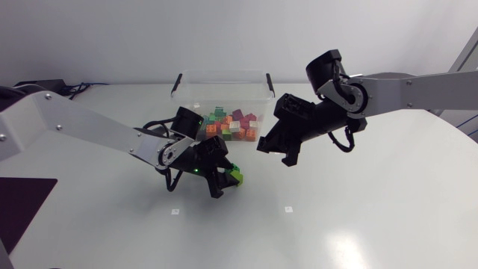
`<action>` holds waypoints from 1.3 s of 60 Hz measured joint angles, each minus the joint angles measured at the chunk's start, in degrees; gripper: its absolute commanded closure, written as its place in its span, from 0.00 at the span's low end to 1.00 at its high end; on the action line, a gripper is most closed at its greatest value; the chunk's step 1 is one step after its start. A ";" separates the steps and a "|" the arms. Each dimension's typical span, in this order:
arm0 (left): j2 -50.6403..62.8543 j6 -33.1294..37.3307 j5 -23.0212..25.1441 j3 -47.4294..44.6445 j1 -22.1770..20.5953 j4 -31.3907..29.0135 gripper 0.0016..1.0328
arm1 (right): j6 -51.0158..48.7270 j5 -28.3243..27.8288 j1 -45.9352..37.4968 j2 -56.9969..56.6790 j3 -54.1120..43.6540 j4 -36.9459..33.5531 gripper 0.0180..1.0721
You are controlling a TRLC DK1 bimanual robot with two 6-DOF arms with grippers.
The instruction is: Place the duplo bricks in the container
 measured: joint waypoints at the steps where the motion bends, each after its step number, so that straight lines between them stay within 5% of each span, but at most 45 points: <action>1: 0.00 0.00 0.00 0.02 -0.09 -0.07 0.45 | 0.00 0.00 0.00 -0.13 0.00 -0.02 0.80; 28: -0.83 1.11 -0.15 0.17 2.78 -0.90 0.45 | -0.02 -0.04 -1.07 -1.29 -1.25 -0.20 0.80; 46: 0.28 0.81 -5.75 5.46 2.97 -0.42 0.45 | 0.00 -0.63 -1.64 -3.28 -1.77 -1.11 0.80; 78: 1.88 0.87 -10.16 2.51 -1.25 4.15 0.45 | -0.02 -0.85 -2.34 -4.66 -1.75 -2.25 0.80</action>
